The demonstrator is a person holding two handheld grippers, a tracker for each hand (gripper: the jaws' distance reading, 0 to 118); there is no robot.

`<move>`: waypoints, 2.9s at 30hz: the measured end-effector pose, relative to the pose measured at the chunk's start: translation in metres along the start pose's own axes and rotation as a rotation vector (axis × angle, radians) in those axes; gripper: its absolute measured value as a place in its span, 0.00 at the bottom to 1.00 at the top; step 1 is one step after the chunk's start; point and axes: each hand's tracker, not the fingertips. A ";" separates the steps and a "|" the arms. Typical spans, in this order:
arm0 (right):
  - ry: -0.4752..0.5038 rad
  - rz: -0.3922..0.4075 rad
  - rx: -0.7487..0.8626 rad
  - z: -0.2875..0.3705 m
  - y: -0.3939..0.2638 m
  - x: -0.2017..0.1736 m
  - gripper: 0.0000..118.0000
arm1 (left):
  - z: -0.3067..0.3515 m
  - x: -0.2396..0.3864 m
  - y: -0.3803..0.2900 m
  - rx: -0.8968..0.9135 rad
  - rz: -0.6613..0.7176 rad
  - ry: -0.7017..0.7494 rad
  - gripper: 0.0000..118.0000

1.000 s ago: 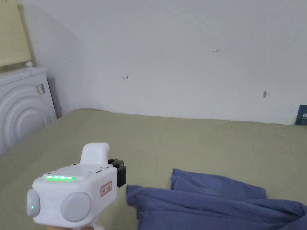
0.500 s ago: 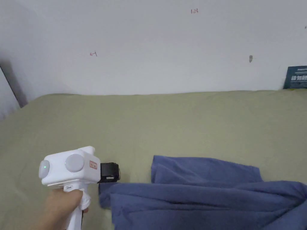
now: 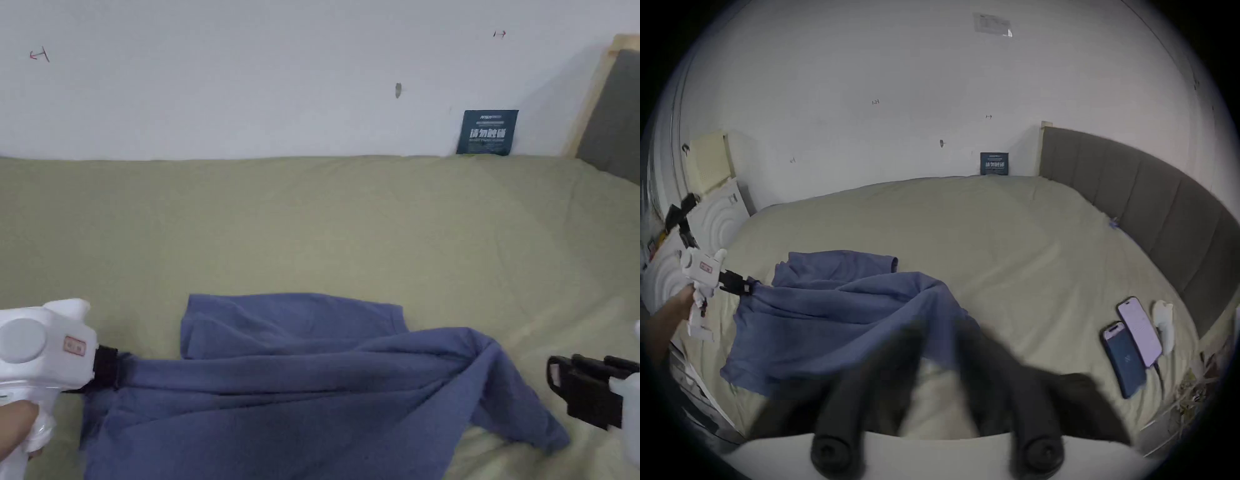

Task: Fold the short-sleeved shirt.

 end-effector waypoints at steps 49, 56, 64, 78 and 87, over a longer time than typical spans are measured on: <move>0.123 0.146 0.338 -0.034 0.245 -0.082 0.06 | 0.234 0.025 0.161 0.636 -0.113 -0.083 0.06; 0.097 0.100 0.440 -0.031 0.295 -0.083 0.06 | 0.250 0.020 0.186 0.720 -0.074 -0.049 0.06; 0.083 0.104 0.442 -0.037 0.301 -0.072 0.06 | 0.240 -0.002 0.189 0.726 -0.007 -0.047 0.06; 0.101 0.059 0.394 -0.051 0.275 -0.054 0.06 | 0.219 -0.008 0.165 0.708 0.010 -0.069 0.06; 0.149 0.048 0.240 -0.073 0.182 -0.019 0.06 | 0.172 -0.023 0.089 0.608 0.101 -0.158 0.06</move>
